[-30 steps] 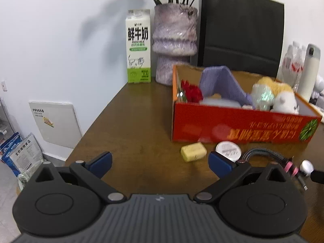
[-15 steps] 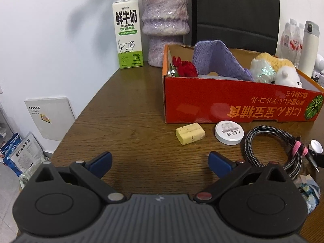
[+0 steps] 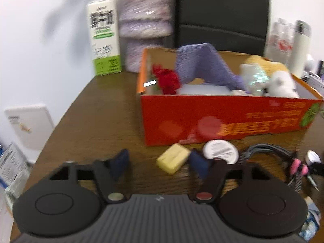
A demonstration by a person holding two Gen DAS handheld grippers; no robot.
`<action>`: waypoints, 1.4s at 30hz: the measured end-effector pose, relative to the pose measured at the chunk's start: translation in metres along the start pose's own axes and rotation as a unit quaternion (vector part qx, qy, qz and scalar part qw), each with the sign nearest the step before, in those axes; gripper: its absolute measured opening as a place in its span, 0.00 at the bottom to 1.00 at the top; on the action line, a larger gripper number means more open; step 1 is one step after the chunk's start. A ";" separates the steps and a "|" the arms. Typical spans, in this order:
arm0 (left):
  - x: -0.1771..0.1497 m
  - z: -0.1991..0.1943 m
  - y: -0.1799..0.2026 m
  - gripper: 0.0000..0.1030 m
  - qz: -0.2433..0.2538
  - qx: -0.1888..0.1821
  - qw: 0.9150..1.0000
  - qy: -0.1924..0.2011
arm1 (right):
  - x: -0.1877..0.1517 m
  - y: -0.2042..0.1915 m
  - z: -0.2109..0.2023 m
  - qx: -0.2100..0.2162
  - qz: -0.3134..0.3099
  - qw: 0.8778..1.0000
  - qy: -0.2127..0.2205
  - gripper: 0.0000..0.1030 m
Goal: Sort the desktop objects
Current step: 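Grasp the yellow sponge with the left gripper while the right grasps the white cap, then lower the yellow sponge and white cap into the red box, open both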
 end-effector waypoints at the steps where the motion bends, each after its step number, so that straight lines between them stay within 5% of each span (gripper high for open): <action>1: 0.000 -0.001 0.002 0.39 0.007 -0.010 1.000 0.002 | 0.000 0.000 -0.001 0.002 0.000 1.000 0.005 0.70; 3: -0.001 -0.004 0.007 0.33 0.020 -0.021 1.000 0.002 | 0.000 -0.001 -0.003 0.008 -0.005 1.000 0.010 0.55; 5: -0.002 -0.005 0.011 0.33 0.029 -0.019 0.999 0.004 | 0.000 -0.003 -0.005 0.017 -0.011 1.000 0.015 0.29; 6: -0.003 -0.006 0.012 0.33 0.029 -0.020 0.999 0.005 | 0.000 -0.004 -0.006 0.021 -0.013 1.000 0.016 0.27; 15: -0.007 -0.014 0.008 0.33 0.017 -0.008 1.000 0.014 | 0.000 -0.004 -0.011 0.034 -0.008 0.999 0.027 0.26; 24: 0.017 -0.067 0.005 0.33 -0.010 0.004 0.994 0.111 | 0.010 -0.009 -0.034 0.036 -0.024 0.996 0.082 0.26; 30: 0.052 -0.086 0.016 0.33 -0.037 -0.010 0.986 0.164 | 0.047 -0.020 -0.050 0.049 -0.018 0.989 0.138 0.26; 35: 0.073 -0.067 0.027 0.33 -0.064 -0.017 0.984 0.163 | 0.084 -0.036 -0.035 0.059 0.001 0.986 0.159 0.26; 42: 0.077 -0.020 0.033 0.33 -0.064 -0.022 0.989 0.135 | 0.109 -0.053 0.021 0.080 0.016 0.988 0.130 0.26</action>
Point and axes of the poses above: each gripper's, at about its wrist camera, not at the fingertips, and z roughly the way its jaws point, y to its right, x to its top, the point moved 1 cm from there along z, roughly the way its jaws point, and after that the axes turned 1 degree about -z, right-handed, at the moved point
